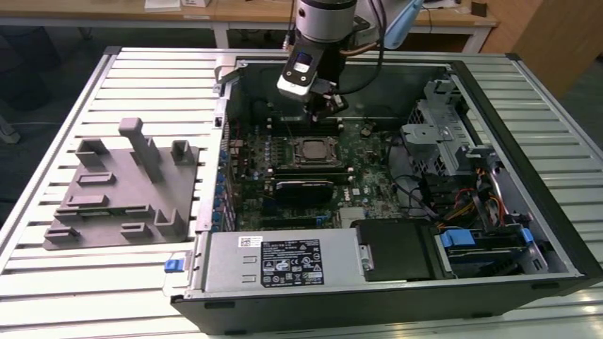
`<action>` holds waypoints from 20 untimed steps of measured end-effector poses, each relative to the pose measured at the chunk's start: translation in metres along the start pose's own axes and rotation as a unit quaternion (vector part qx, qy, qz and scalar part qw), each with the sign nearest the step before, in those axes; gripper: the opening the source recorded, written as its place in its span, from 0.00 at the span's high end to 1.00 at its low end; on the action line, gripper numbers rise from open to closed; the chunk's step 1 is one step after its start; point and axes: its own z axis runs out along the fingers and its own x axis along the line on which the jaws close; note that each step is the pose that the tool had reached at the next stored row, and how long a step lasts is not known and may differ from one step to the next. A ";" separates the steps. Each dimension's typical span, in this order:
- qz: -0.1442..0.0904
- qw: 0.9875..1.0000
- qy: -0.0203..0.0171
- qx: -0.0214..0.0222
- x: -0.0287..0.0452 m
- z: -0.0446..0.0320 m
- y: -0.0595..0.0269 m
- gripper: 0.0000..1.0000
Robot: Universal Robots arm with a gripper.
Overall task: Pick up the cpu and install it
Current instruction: 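Install the first cpu locking lever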
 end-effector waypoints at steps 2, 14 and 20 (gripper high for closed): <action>-0.012 1.000 0.000 0.000 0.0000 0.0001 -0.0001 0.89; -0.091 0.996 0.000 0.000 0.0000 0.0002 -0.0001 0.89; -0.129 0.992 -0.001 0.000 -0.0001 0.0004 -0.0001 0.89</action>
